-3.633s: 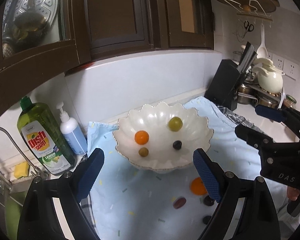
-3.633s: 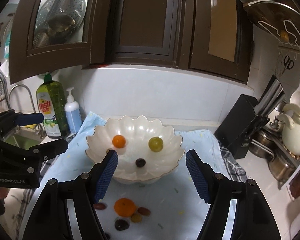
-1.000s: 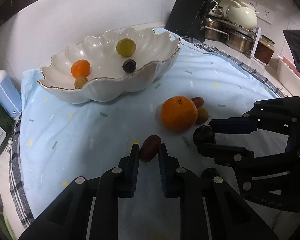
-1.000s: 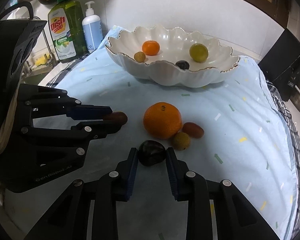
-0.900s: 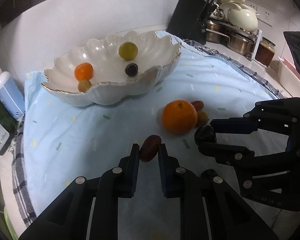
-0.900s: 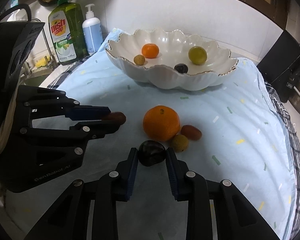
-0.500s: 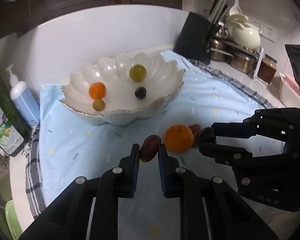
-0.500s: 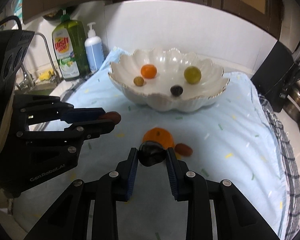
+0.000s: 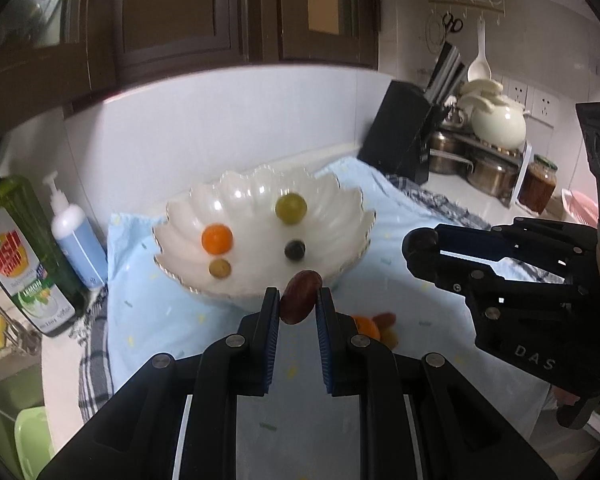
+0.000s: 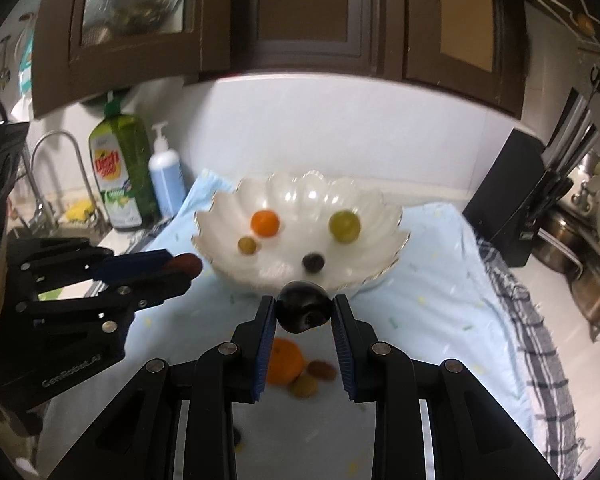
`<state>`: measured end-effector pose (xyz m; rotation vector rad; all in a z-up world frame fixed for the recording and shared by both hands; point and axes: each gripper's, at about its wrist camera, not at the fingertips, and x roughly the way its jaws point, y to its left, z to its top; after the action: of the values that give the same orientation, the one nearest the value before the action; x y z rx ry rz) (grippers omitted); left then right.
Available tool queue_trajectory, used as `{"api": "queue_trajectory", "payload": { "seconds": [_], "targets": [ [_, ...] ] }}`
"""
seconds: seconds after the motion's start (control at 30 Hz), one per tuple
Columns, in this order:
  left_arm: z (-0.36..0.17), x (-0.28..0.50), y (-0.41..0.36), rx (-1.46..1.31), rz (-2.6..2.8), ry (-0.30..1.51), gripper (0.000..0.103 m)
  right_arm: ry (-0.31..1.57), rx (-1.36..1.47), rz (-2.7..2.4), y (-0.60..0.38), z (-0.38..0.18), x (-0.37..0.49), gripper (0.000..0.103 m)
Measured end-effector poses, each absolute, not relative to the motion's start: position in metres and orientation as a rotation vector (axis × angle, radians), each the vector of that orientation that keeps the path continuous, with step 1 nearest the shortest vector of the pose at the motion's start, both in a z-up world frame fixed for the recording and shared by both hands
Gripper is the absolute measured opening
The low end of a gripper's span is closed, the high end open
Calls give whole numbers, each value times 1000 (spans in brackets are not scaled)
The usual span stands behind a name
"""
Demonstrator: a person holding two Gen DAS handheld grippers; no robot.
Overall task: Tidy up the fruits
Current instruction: 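Carry the red date and dark plum into the white bowl and open both tools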
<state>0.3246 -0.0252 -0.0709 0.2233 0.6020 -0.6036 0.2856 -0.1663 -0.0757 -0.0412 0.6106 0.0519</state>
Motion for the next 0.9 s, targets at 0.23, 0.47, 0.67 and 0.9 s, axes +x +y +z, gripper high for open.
{"api": "queue_trajectory", "payload": {
  "seconds": [0.23,0.47,0.67,0.9],
  "targets": [
    [-44,332,-29,220,-572,528,19,554,-45,37,-175,-55,296,30],
    [-23,351,-35,216,-534,473,19,505,-60,44,-182,-37,313,30],
    [-11,375,-43,201,-514,457,19,514,-39,56,-191,-32,338,30],
    [-11,412,-55,184,-521,504,19,579,-19,69,-202,-42,378,30]
  ]
}}
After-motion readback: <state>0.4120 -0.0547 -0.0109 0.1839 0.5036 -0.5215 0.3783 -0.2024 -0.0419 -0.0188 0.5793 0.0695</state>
